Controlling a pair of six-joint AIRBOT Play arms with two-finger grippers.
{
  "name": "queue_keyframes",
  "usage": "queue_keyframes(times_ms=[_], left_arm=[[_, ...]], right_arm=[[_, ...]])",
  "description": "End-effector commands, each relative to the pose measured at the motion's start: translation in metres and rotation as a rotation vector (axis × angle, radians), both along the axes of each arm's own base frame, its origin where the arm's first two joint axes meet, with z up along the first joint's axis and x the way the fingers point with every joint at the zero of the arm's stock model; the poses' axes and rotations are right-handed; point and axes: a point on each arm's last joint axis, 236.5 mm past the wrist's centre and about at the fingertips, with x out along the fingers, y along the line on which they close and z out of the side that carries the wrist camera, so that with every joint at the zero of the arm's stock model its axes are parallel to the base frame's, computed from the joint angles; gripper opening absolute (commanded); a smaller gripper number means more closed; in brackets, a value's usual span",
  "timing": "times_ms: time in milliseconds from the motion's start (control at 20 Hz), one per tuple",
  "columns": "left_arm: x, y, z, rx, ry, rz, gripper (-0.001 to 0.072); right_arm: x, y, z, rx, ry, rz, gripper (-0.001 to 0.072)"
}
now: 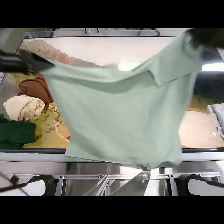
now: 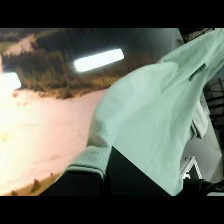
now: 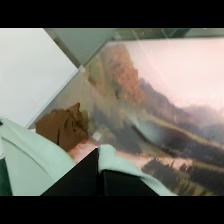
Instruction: Fold the shirts.
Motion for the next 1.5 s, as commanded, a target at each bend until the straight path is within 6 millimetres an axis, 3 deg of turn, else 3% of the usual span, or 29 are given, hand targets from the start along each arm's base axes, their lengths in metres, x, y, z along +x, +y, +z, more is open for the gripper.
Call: queue_keyframes(times_ms=[0,100,200,300,400,550,700,950,1100,1200,1250,1350,1450], left_arm=[[0.031,0.005,-0.113,-0.013,0.194,-0.012,0.0022],[0.053,0.010,-0.148,-0.029,0.242,-0.010,0.0022],[0.079,0.016,-0.165,-0.035,0.263,0.024,0.0022],[0.108,0.027,-0.166,-0.028,0.242,0.086,0.0021],[0.129,0.040,-0.153,-0.024,0.203,0.139,0.0022],[0.143,0.047,-0.131,-0.027,0.171,0.154,0.0022],[0.144,0.040,-0.119,-0.027,0.157,0.137,0.0022],[0.125,0.036,-0.113,-0.043,0.204,0.095,0.0021],[0.112,0.032,-0.081,-0.039,0.163,0.056,0.0021],[0.096,0.019,-0.036,-0.087,0.098,-0.010,0.0021],[0.082,0.009,-0.003,-0.138,0.058,-0.058,0.0021],[0.046,-0.011,0.055,-0.175,-0.026,-0.164,0.0021],[0.002,-0.032,0.103,-0.124,-0.136,-0.261,0.0021]], right_arm=[[0.048,0.001,-0.131,0.025,0.264,-0.017,0.0017],[0.072,-0.014,-0.182,0.044,0.334,-0.096,0.0016],[0.092,-0.030,-0.204,0.093,0.336,-0.158,0.0016],[0.108,-0.048,-0.194,0.156,0.272,-0.197,0.0017],[0.119,-0.075,-0.173,0.198,0.215,-0.243,0.0017],[0.117,-0.105,-0.143,0.211,0.150,-0.241,0.0017],[0.099,-0.099,-0.130,0.236,0.133,-0.145,0.0017],[0.076,-0.082,-0.106,0.221,0.076,-0.030,0.0017],[0.065,-0.078,-0.076,0.197,0.023,-0.013,0.0016],[0.050,-0.069,-0.046,0.182,-0.023,0.024,0.0017],[0.038,-0.063,-0.026,0.168,-0.055,0.050,0.0017],[0.002,-0.045,0.018,0.133,-0.123,0.132,0.0016],[-0.048,-0.022,0.067,0.069,-0.209,0.222,0.0016]])
